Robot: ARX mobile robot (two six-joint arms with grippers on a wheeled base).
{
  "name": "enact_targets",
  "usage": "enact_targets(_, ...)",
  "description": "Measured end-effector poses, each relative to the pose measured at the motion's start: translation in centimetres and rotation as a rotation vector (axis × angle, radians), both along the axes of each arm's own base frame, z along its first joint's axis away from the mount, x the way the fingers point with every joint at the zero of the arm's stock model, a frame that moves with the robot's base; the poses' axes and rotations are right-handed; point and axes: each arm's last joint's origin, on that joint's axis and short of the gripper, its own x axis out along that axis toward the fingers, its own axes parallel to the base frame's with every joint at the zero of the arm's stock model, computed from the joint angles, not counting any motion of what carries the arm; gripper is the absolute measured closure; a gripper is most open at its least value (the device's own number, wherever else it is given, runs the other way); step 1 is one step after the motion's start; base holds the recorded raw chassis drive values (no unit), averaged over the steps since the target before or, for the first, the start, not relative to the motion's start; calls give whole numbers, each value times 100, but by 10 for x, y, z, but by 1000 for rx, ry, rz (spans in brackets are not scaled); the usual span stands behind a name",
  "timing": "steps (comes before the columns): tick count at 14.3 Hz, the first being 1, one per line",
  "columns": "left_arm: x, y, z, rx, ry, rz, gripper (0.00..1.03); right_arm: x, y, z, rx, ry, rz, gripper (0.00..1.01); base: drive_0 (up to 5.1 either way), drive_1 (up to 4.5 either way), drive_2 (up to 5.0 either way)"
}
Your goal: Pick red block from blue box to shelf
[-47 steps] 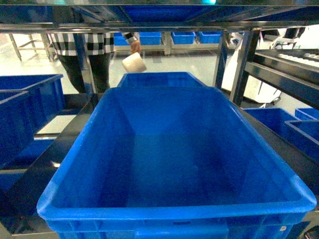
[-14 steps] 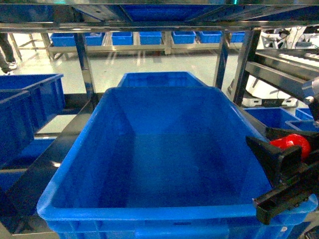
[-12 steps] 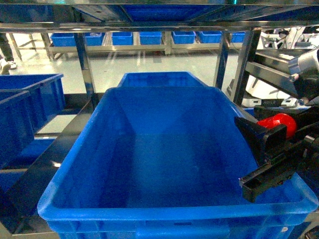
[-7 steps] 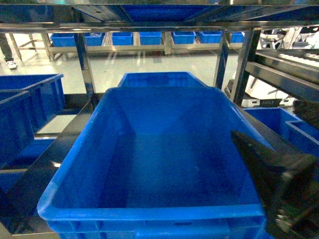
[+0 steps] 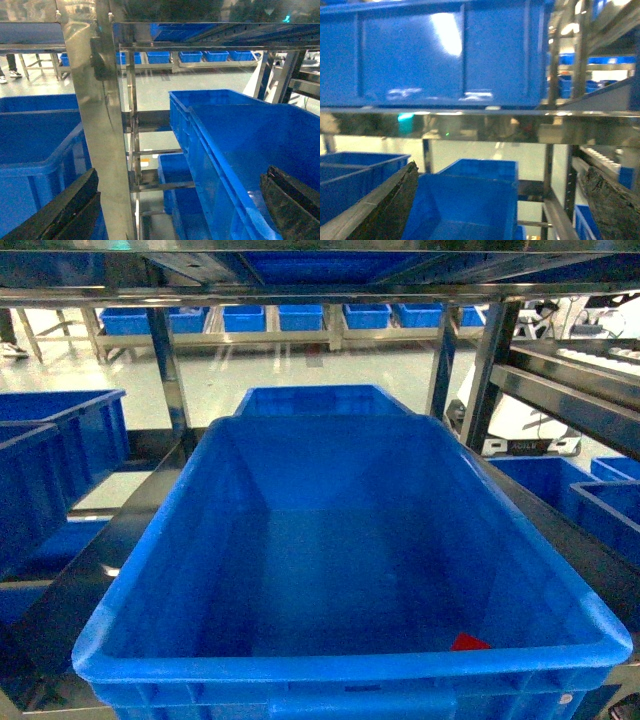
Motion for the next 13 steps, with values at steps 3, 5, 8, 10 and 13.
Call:
enact_targets(3, 0, 0, 0, 0, 0, 0, 5, -3, -13, -13, 14, -2, -298, 3, 0, 0, 0)
enact_targets(5, 0, 0, 0, 0, 0, 0, 5, -8, -26, -12, -4, -51, -402, 3, 0, 0, 0)
enact_targets(8, 0, 0, 0, 0, -2, 1, 5, -2, -32, -42, -111, 279, -315, 24, 0, 0, 0)
enact_targets(10, 0, 0, 0, 0, 1, 0, 5, -2, -30, -43, -114, 293, -263, 48, 0, 0, 0)
enact_targets(13, 0, 0, 0, 0, 0, 0, 5, -2, -30, -44, -115, 299, -263, 87, 0, 0, 0)
